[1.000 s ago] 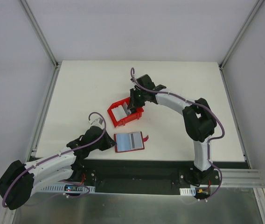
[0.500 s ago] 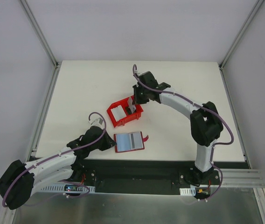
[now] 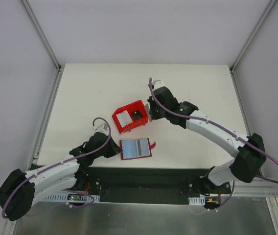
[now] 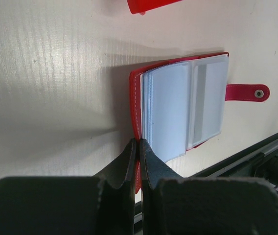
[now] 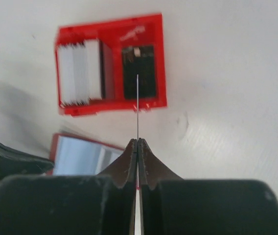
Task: Put the credit cards into the card holder
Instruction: Insert the credit card into the card holder.
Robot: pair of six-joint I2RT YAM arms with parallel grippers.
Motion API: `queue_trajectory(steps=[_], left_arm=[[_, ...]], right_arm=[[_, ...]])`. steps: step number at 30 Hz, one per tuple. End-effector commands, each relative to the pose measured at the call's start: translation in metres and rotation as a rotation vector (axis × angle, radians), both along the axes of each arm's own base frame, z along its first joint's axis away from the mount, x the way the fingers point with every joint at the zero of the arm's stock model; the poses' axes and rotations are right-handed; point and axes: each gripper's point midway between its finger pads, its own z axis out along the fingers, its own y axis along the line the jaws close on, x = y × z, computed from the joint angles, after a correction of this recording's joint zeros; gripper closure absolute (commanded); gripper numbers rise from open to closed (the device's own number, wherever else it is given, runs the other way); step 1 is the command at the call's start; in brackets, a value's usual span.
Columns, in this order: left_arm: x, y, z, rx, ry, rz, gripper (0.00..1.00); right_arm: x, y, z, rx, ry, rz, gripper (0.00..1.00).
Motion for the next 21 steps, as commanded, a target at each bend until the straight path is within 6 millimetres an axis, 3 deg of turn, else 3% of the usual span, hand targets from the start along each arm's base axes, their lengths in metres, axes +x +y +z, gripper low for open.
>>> queue_trajectory(steps=[1,5,10,21], left_arm=[[0.007,-0.005,0.013,-0.038,-0.035,0.003,1.00],[0.006,-0.003,0.012,-0.038,-0.034,0.007,1.00],[0.006,-0.004,0.011,-0.037,-0.030,0.007,1.00],[0.005,-0.004,0.010,-0.033,-0.023,0.006,1.00]], right_arm=[[-0.035,-0.048,-0.026,-0.047,0.045,-0.125,1.00],[-0.060,-0.058,-0.062,-0.033,0.115,-0.142,1.00],[-0.075,-0.062,-0.100,-0.072,0.177,-0.156,1.00],[-0.081,-0.058,-0.137,-0.152,0.201,-0.143,1.00]])
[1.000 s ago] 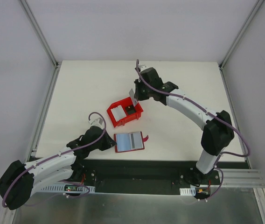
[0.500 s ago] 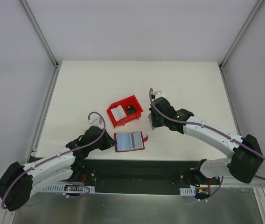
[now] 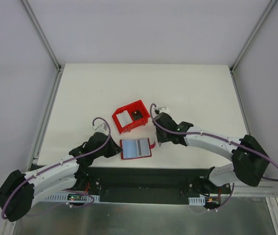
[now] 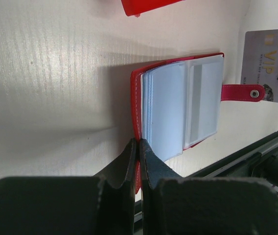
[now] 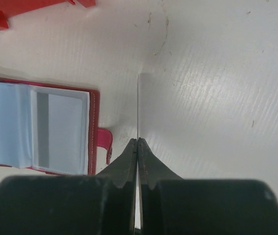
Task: Put the credit cards into the card holder
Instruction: Insert the credit card into the card holder.
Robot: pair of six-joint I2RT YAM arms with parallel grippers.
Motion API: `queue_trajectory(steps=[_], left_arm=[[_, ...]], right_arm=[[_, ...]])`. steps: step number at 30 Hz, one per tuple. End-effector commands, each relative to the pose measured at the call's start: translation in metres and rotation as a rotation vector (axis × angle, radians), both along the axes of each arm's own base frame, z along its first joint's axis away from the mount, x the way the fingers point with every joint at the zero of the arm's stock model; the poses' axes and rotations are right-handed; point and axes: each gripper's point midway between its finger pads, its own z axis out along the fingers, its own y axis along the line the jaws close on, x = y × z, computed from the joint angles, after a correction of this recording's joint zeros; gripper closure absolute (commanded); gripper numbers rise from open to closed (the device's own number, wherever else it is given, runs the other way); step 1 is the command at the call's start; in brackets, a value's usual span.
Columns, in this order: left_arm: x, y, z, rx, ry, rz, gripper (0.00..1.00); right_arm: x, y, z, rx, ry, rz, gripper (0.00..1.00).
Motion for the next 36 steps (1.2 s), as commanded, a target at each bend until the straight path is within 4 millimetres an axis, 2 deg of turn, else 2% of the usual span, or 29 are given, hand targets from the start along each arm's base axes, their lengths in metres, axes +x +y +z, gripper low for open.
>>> queue_trajectory(steps=[1,9,12,16,20,24,28,31,34,36], left_arm=[[0.005,-0.003,0.006,-0.023,-0.011,0.007,1.00],[0.004,-0.002,0.005,-0.020,-0.009,0.010,1.00],[0.005,-0.002,0.006,-0.021,-0.010,0.010,1.00],[0.004,-0.002,0.006,-0.021,-0.011,0.007,1.00],[0.005,-0.002,0.006,-0.023,-0.013,0.010,1.00],[0.005,-0.002,0.006,-0.022,-0.012,0.007,1.00],[0.004,-0.002,0.005,-0.021,-0.009,0.006,1.00],[0.003,-0.001,0.002,-0.017,-0.001,0.008,1.00],[0.001,0.001,-0.003,-0.008,0.015,0.020,1.00],[-0.001,0.003,-0.008,0.000,0.031,0.027,1.00]], right_arm=[[0.004,0.006,-0.006,-0.008,-0.018,-0.017,0.99],[0.002,0.015,-0.015,-0.040,-0.001,0.005,0.95],[0.001,0.017,-0.016,-0.049,0.001,0.016,0.90],[0.003,0.014,-0.017,-0.075,-0.002,0.005,0.89],[0.006,0.013,-0.012,-0.089,-0.015,0.002,0.95],[0.009,0.013,0.003,-0.075,-0.040,0.003,1.00],[0.004,0.021,0.033,0.037,-0.073,0.007,1.00],[-0.005,0.035,0.055,0.196,-0.094,0.023,1.00],[-0.017,0.058,0.063,0.372,-0.067,0.052,1.00],[-0.023,0.071,0.059,0.447,-0.036,0.049,1.00]])
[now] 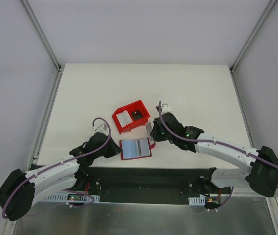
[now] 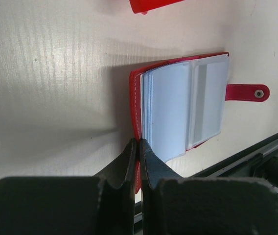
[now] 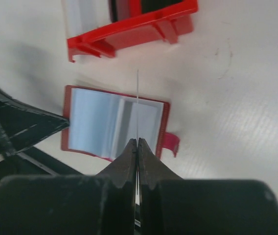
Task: Put the credit cards into the card holder
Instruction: Insert the credit card into the card holder.
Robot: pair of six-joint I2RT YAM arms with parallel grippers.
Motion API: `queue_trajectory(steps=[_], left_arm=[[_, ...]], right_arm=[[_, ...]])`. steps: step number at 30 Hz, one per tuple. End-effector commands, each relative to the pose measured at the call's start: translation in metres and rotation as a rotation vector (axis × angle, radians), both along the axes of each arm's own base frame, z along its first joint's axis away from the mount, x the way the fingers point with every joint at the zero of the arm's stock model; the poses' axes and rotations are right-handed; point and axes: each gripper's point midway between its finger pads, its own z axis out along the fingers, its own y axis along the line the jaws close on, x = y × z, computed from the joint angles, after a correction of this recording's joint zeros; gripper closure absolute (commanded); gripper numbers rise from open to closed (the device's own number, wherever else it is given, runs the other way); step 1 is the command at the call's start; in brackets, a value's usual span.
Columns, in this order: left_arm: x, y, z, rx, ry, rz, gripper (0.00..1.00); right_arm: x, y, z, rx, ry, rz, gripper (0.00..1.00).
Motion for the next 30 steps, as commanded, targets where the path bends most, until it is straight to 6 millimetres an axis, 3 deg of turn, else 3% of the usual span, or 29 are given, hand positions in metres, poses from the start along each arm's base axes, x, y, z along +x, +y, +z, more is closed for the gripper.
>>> queue_trajectory(steps=[1,9,20,30], left_arm=[[0.000,0.003,-0.007,-0.007,0.028,0.030,1.00],[-0.003,0.005,-0.019,-0.020,0.078,0.077,1.00],[-0.005,0.007,-0.024,-0.031,0.092,0.101,1.00],[-0.005,0.009,-0.023,-0.045,0.088,0.118,1.00]], right_arm=[[-0.016,0.041,0.004,0.244,0.061,0.034,1.00],[-0.030,0.080,-0.034,0.375,0.149,0.083,1.00],[-0.036,0.075,-0.075,0.348,0.200,0.052,1.00],[-0.043,0.068,-0.094,0.379,0.254,-0.010,1.00]])
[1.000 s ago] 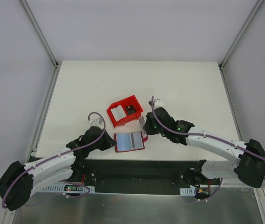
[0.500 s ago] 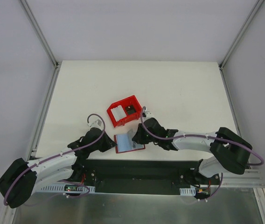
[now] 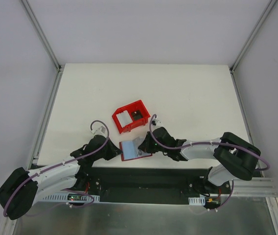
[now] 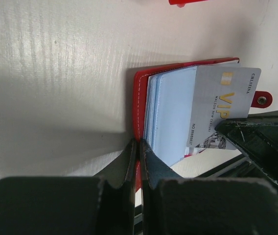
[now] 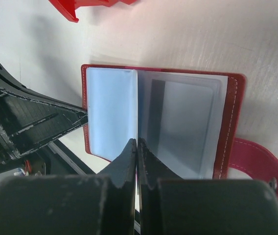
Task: Put the credit cards into the card holder
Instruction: Insert the credit card into the card holder.
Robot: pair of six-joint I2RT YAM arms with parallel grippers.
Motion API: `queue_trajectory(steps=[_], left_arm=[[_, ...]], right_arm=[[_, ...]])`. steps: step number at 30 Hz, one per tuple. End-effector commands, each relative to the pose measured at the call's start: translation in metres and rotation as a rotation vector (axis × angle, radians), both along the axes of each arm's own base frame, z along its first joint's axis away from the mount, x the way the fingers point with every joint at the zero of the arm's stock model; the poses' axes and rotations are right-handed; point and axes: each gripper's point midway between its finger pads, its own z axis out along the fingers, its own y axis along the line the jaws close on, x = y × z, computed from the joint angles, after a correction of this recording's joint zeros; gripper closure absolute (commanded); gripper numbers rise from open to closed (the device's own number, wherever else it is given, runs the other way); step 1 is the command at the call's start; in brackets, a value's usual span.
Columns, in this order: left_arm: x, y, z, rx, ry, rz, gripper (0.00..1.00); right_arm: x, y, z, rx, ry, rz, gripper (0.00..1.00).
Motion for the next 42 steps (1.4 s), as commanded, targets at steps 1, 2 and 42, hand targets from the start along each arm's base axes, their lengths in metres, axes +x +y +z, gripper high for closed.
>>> queue_trajectory(steps=[1,2,42], left_arm=[[-0.002,0.008,-0.008,0.015,0.017,0.032,1.00],[-0.002,0.008,-0.008,0.012,0.015,0.033,1.00],[-0.001,0.008,-0.009,0.004,0.025,0.045,1.00]], right_arm=[[-0.003,0.005,-0.006,0.050,0.038,-0.029,1.00],[-0.003,0.004,-0.009,0.057,0.050,-0.048,1.00],[-0.028,0.007,-0.021,0.140,0.138,-0.002,0.99]])
